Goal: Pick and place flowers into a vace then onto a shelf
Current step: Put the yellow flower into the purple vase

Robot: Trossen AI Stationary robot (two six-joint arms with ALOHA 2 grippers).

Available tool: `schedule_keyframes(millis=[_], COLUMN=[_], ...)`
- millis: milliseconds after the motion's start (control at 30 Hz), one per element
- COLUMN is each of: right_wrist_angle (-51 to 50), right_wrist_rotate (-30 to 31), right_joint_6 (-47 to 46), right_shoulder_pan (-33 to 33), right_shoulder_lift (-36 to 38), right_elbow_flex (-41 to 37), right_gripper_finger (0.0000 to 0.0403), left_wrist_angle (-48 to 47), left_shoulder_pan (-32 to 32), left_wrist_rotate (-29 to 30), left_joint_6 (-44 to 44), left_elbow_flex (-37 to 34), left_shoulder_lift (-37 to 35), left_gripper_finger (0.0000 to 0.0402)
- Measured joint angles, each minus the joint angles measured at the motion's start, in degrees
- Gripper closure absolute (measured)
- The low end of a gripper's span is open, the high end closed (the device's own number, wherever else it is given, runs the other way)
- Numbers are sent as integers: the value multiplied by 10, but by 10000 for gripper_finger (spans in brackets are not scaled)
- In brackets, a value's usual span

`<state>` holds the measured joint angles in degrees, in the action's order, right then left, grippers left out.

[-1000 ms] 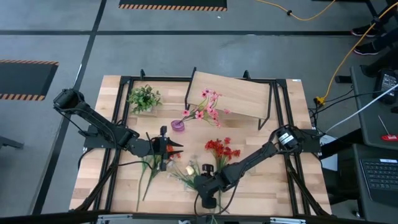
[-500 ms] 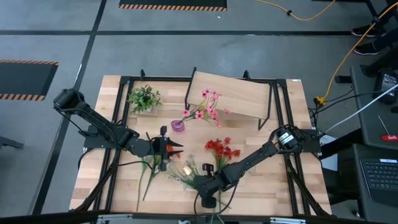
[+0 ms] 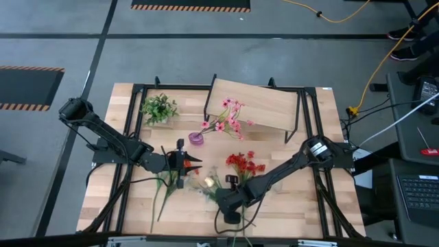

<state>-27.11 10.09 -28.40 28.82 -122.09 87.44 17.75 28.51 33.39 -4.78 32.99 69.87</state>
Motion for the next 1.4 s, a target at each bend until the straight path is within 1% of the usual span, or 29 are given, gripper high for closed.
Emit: schedule_keyframes(millis=[200, 500, 733, 867, 967, 1233, 1400], right_wrist_angle=[-26, -62, -78, -71, -26, 155, 281], right_wrist_rotate=[56, 120, 132, 164, 173, 168, 169], right_joint_6=[4, 32, 61, 67, 73, 139, 180], right_shoulder_pan=[3, 7, 7, 7, 7, 8, 26], right_shoulder_lift=[44, 81, 120, 152, 182, 281, 343], right_elbow_flex=[0, 1, 1, -23, -70, -219, -318], right_gripper_finger=[401, 402, 403, 403, 403, 403, 403], left_wrist_angle=[0, 0, 6, 7, 12, 18, 32], left_shoulder_pan=[0, 0, 0, 0, 0, -1, -2], left_wrist_rotate=[0, 0, 0, 0, 0, 0, 1], left_joint_6=[0, 0, 10, 11, 11, 11, 11], left_elbow_flex=[0, 0, 0, 0, 0, 0, 1], left_shoulder_lift=[0, 0, 0, 0, 0, 0, 0], left_gripper_finger=[316, 316, 316, 316, 316, 316, 316])
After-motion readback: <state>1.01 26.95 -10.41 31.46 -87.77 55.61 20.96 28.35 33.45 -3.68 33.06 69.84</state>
